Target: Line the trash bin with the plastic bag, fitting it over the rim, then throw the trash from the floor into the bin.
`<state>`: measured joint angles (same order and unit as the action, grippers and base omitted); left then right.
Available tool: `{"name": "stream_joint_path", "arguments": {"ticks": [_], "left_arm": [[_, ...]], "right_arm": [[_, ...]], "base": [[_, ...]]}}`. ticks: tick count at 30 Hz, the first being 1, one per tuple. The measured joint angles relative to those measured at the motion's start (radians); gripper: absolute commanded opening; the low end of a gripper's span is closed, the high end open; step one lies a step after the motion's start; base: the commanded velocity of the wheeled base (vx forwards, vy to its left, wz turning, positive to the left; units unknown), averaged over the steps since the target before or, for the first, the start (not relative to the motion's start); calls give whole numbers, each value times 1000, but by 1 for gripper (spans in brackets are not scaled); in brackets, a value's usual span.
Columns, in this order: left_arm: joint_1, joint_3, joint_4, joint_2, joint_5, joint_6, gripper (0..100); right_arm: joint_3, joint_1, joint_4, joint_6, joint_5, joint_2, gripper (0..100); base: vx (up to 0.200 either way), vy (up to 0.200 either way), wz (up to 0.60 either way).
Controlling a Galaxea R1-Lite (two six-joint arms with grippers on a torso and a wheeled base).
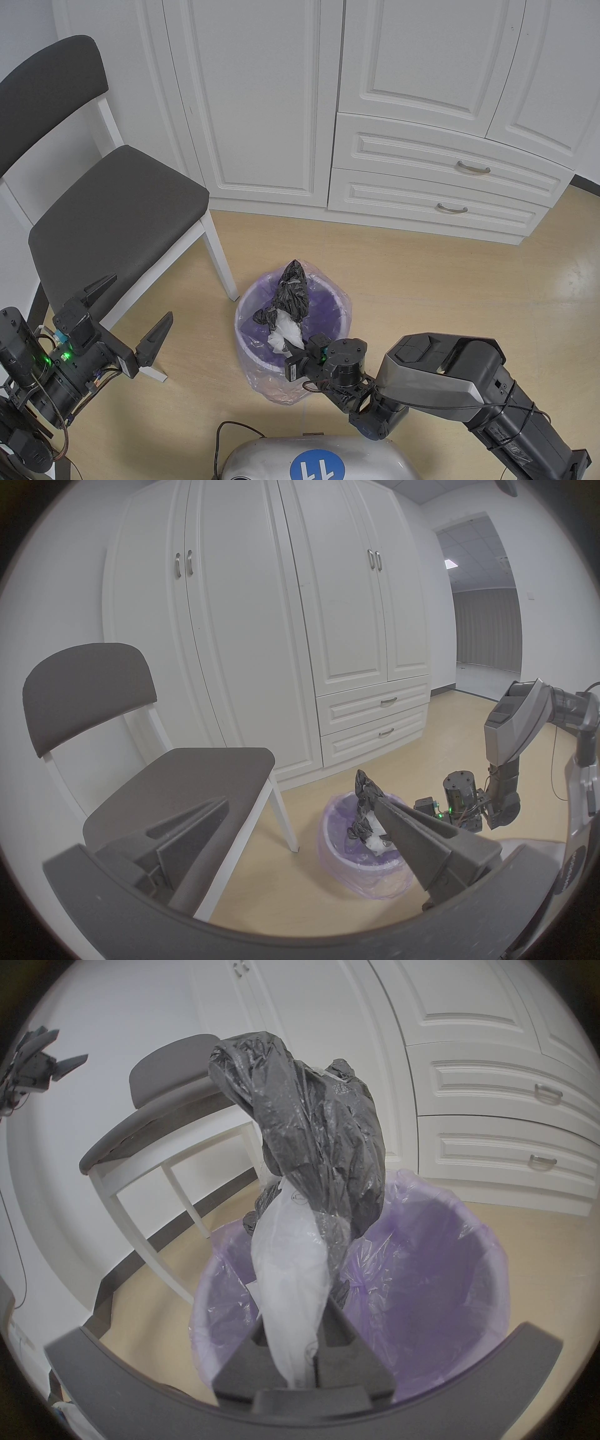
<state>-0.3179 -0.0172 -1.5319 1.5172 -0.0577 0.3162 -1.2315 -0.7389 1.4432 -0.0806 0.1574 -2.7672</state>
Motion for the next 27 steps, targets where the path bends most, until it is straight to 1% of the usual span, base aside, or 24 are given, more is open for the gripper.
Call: {"name": "stream_joint_path", "arguments": {"ticks": [6,14,27], "left_arm": [[0,0,0,2,0,0,100],[-6,0,0,5,0,15,100],[-10,-1,0,11,1,20,100]], "right_arm": [[-55,13,2,-17,-2,-20,0],[-116,21,-3,-84,-12,-44,0],[-196,30,3,-90,-12,-87,0]], "base": [[0,0,0],[0,0,0],[0,0,0]]}}
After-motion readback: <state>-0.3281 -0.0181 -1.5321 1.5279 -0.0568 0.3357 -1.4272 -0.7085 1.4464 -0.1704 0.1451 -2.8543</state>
